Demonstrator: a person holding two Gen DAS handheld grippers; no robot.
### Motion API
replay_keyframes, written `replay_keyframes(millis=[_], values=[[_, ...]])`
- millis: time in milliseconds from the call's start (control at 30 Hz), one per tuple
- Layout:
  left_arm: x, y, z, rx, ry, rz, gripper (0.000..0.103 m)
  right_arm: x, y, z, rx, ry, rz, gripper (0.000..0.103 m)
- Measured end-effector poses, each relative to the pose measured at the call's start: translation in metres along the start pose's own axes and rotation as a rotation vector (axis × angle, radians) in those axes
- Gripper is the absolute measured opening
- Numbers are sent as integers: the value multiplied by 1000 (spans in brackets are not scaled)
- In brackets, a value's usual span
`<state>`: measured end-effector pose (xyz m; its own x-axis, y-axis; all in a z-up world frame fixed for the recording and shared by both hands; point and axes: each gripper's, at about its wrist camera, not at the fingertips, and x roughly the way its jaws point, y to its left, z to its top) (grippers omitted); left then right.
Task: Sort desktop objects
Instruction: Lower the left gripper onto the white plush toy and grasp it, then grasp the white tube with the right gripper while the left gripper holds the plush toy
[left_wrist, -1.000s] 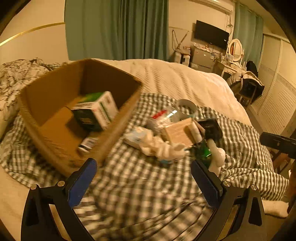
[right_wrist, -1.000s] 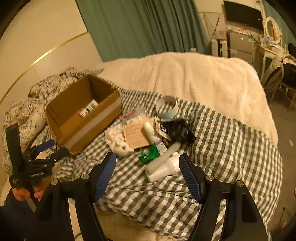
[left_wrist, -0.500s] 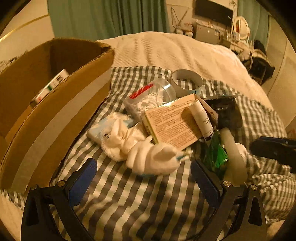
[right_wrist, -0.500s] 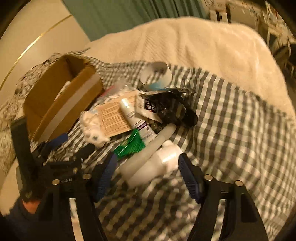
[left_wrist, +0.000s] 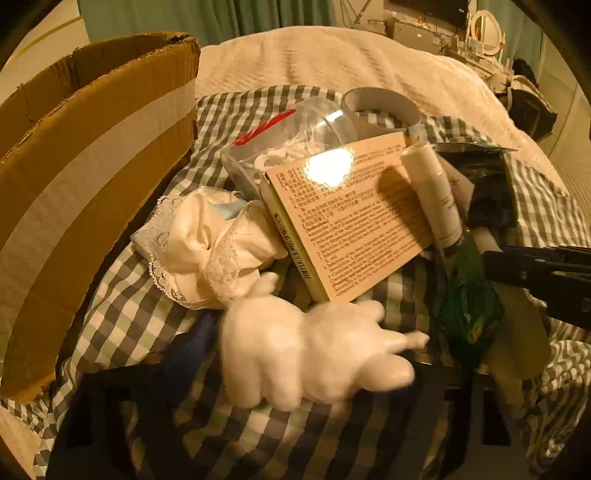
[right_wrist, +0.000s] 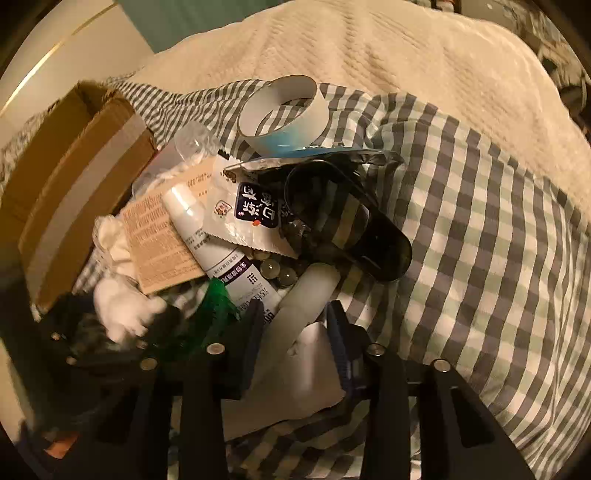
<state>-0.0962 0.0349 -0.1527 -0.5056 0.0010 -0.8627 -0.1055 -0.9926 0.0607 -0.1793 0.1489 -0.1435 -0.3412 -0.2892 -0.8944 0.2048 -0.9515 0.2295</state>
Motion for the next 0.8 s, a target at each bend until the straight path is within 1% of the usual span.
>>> replay_keyframes(millis=[33,67,100,200,300,433,467,600,667,700,733,800], values=[[-1,0,-2,2,-4,-7,65,-2,0,0,-5,-10,-8,24],[-3,0,-4,4,-10,-8,65,-6,-1,-1,-5,-32,-9,22],[-6,2,-7,2,-20,-10,65,-13,-1,-4,-12,-64,-10,15],[-18,4,-13,-3,-36,-27,65,-35,1,-14,-50,-141,-19,14],[-32,11,-23,-6,-54,-24,65,-55,0,-26,-25,-152,20,14],[-54,24,-33,-15,-85,-42,65,-82,7,-34,-4,-206,46,14],[-57,24,-31,-17,-91,-44,65,-91,9,-35,8,-218,70,14],[-79,39,-31,-24,-126,-53,65,-117,28,-40,4,-265,72,14],[-89,44,-29,-25,-138,-60,65,-126,33,-45,18,-275,92,14],[-96,47,-31,-24,-146,-64,65,-134,37,-49,25,-292,100,6],[-104,50,-33,-22,-156,-66,65,-140,41,-52,24,-303,102,3],[-112,52,-31,-20,-176,-72,65,-150,51,-55,21,-316,105,3]])
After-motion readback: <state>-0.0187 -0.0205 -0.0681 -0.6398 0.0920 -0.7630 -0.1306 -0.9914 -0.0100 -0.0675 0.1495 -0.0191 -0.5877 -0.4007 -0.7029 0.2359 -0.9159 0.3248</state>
